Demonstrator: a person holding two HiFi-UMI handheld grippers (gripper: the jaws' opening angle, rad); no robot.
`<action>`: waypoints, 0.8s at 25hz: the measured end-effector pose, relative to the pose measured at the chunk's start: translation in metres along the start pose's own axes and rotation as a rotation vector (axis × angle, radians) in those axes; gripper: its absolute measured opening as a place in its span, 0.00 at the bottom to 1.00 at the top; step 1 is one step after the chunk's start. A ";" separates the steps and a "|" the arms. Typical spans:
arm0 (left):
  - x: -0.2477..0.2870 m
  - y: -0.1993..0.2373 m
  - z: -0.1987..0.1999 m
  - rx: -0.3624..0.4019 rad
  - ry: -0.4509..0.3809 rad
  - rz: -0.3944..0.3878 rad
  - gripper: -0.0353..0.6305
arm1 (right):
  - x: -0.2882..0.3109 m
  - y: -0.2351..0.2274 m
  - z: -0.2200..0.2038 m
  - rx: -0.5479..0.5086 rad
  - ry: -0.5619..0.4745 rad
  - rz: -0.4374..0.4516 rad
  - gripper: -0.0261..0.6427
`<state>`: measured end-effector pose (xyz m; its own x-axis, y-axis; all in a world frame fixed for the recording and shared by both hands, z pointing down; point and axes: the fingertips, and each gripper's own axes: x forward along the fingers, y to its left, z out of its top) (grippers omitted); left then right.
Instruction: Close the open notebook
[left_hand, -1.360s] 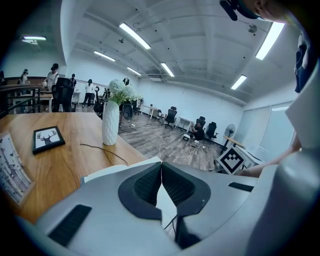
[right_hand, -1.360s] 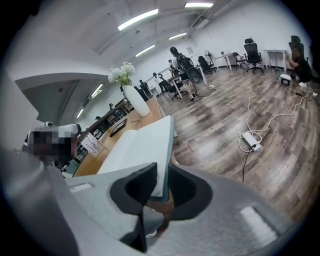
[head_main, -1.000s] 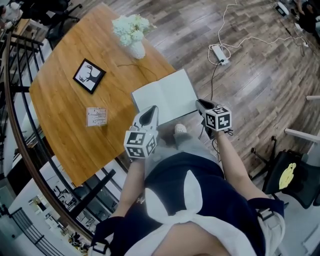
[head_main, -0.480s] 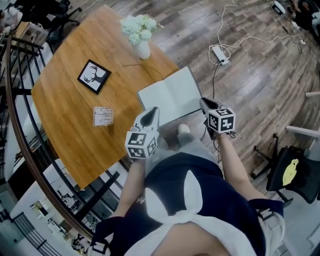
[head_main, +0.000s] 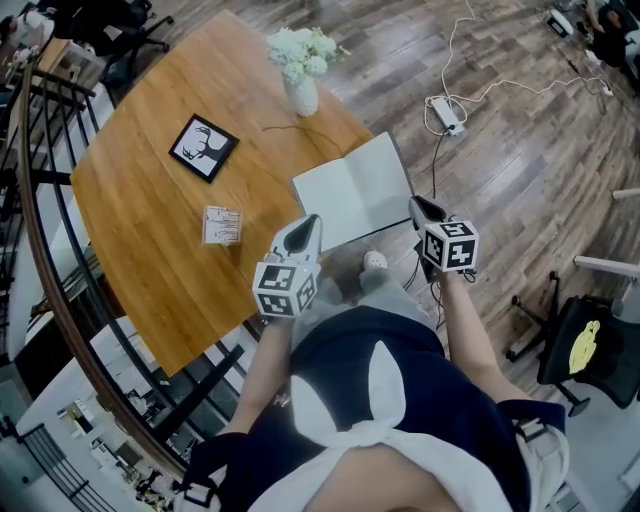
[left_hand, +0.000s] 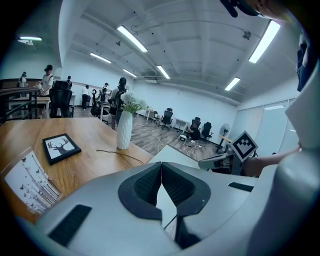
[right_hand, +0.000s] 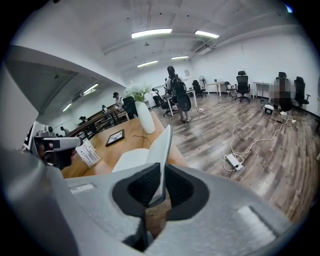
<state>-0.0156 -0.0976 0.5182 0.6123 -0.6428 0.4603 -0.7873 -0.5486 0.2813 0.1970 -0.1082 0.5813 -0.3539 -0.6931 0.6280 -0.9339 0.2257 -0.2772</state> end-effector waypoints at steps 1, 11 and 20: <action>-0.002 0.000 0.000 0.002 -0.001 -0.001 0.08 | -0.002 0.003 0.001 -0.004 -0.006 -0.002 0.08; -0.023 0.005 -0.004 0.006 -0.009 0.000 0.08 | -0.009 0.028 0.009 -0.025 -0.046 -0.002 0.08; -0.043 0.011 -0.010 -0.008 -0.021 0.021 0.08 | -0.015 0.048 0.013 -0.054 -0.050 0.035 0.08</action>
<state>-0.0515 -0.0702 0.5100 0.5970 -0.6650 0.4488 -0.8005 -0.5306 0.2786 0.1582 -0.0959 0.5495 -0.3844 -0.7173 0.5812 -0.9230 0.2858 -0.2577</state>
